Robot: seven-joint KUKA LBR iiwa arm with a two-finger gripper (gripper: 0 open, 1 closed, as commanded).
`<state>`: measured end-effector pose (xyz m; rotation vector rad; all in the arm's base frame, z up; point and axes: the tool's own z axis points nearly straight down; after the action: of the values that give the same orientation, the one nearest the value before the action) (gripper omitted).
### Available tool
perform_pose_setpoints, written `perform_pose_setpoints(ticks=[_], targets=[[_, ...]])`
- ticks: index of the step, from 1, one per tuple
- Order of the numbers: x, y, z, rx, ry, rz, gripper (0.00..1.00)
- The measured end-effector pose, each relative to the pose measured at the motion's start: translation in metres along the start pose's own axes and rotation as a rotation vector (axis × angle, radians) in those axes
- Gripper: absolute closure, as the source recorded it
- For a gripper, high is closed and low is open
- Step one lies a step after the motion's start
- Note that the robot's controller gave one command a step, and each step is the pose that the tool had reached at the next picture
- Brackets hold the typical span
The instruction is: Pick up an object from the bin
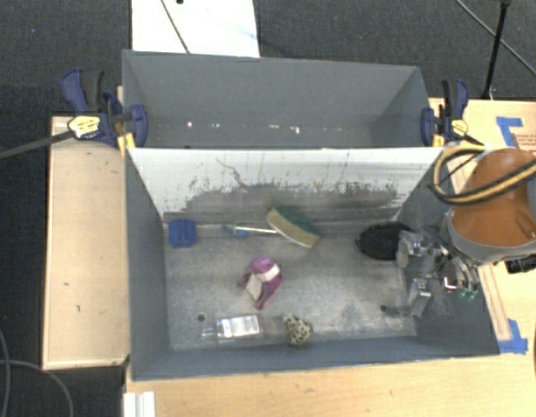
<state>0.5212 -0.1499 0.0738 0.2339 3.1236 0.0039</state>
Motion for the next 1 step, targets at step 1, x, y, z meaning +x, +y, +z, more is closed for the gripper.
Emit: perform_pose_setpoints(ticks=[1], targets=[[-0.0491, 0.0232, 0.0011, 0.012, 0.033, -0.011, 0.0]])
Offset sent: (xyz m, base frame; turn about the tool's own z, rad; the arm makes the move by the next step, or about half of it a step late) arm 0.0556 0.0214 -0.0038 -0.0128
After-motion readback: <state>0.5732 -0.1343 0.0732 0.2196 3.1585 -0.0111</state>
